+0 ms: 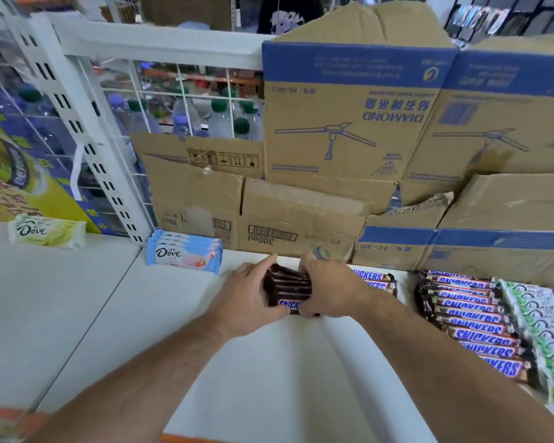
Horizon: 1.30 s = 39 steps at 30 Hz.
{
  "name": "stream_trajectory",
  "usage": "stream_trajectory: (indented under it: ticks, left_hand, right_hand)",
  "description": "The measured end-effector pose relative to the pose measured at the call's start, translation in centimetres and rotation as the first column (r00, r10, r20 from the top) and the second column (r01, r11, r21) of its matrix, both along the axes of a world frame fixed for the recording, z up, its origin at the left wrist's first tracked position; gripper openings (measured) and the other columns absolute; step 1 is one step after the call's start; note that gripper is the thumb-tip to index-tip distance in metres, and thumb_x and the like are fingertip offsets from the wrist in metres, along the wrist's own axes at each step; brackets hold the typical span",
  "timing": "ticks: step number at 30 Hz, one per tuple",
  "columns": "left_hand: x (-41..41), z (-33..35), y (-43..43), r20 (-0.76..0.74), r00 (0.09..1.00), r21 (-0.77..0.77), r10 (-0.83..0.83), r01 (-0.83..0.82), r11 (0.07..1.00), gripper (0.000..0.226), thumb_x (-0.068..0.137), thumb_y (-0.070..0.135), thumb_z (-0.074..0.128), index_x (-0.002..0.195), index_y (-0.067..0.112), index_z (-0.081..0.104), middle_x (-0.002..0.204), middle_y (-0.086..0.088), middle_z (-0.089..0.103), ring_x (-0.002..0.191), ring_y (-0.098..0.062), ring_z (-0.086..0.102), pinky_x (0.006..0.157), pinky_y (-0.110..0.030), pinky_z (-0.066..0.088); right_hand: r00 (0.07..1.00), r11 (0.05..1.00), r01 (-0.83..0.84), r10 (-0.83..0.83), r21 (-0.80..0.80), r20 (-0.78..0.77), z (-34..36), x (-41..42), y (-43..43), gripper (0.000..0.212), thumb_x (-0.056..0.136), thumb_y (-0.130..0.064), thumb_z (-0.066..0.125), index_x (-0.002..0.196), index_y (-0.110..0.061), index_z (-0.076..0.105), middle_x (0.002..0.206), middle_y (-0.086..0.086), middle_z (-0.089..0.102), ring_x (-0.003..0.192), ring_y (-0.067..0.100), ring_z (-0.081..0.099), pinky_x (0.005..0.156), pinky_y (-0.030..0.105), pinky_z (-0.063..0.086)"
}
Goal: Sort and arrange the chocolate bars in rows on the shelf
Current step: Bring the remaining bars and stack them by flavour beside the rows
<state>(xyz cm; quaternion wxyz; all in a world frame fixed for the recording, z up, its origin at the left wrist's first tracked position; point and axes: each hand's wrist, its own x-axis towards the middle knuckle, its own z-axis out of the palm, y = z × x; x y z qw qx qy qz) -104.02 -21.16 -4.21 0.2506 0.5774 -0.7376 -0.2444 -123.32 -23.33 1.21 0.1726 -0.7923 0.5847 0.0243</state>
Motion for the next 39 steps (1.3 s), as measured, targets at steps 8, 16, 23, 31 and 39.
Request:
stream_trajectory:
  ticks: [8, 16, 23, 31, 39]
  left_hand:
    - [0.1, 0.0, 0.3, -0.116, 0.993, -0.116, -0.02, 0.007, 0.993, 0.07, 0.073, 0.031, 0.075, 0.138, 0.026, 0.05, 0.116, 0.005, 0.059, 0.101, -0.009, 0.055, 0.097, -0.027, 0.043]
    - [0.4, -0.5, 0.1, -0.117, 0.993, -0.013, -0.035, 0.034, 0.999, 0.073, 0.069, 0.041, 0.068, 0.138, 0.034, 0.044, 0.116, 0.002, 0.058, 0.105, -0.013, 0.058, 0.098, -0.033, 0.046]
    - [0.3, -0.3, -0.6, -0.076, 0.995, -0.081, 0.066, -0.072, 0.994, 0.064, 0.081, 0.022, 0.069, 0.14, 0.023, 0.044, 0.116, -0.006, 0.056, 0.112, -0.023, 0.05, 0.1, -0.033, 0.038]
    - [0.1, 0.0, -2.3, -0.122, 0.972, -0.11, 0.199, -0.212, 0.971, 0.06, 0.079, 0.015, 0.073, 0.135, 0.013, 0.05, 0.117, -0.011, 0.061, 0.112, -0.03, 0.05, 0.098, -0.034, 0.037]
    - [0.2, -1.0, -2.6, -0.029, 0.99, -0.17, 0.137, -0.14, 0.975, 0.063, 0.079, 0.018, 0.068, 0.138, 0.012, 0.046, 0.112, -0.013, 0.065, 0.108, -0.03, 0.05, 0.094, -0.039, 0.043]
  right_hand:
    - [0.97, 0.98, 0.138, -0.105, -0.142, 0.218, -1.9, 0.8, 2.4, 0.043, 0.069, -0.041, 0.066, 0.107, -0.026, 0.054, 0.093, -0.006, 0.06, 0.086, 0.02, 0.06, 0.067, 0.032, 0.048]
    - [0.875, 0.964, 0.266, -0.231, -0.024, 0.426, -2.1, 0.8, 3.4, 0.05, 0.065, -0.038, 0.077, 0.111, -0.027, 0.06, 0.095, -0.009, 0.066, 0.086, 0.011, 0.061, 0.077, 0.03, 0.051]
    - [0.777, 0.922, 0.385, -0.343, 0.032, 0.527, -2.4, 2.5, 2.5, 0.053, 0.074, -0.023, 0.076, 0.123, -0.021, 0.057, 0.101, -0.007, 0.067, 0.085, 0.012, 0.062, 0.081, 0.025, 0.048]
    - [0.706, 0.899, 0.431, -0.387, 0.075, 0.592, -2.9, 3.8, -0.7, 0.05, 0.073, -0.016, 0.075, 0.119, -0.025, 0.058, 0.096, -0.012, 0.064, 0.084, 0.009, 0.062, 0.068, 0.011, 0.042]
    - [0.686, 0.902, 0.425, -0.376, 0.078, 0.623, -3.7, 3.7, -0.5, 0.039, 0.079, -0.015, 0.071, 0.115, -0.025, 0.061, 0.1, -0.008, 0.069, 0.088, 0.013, 0.065, 0.085, 0.028, 0.05]
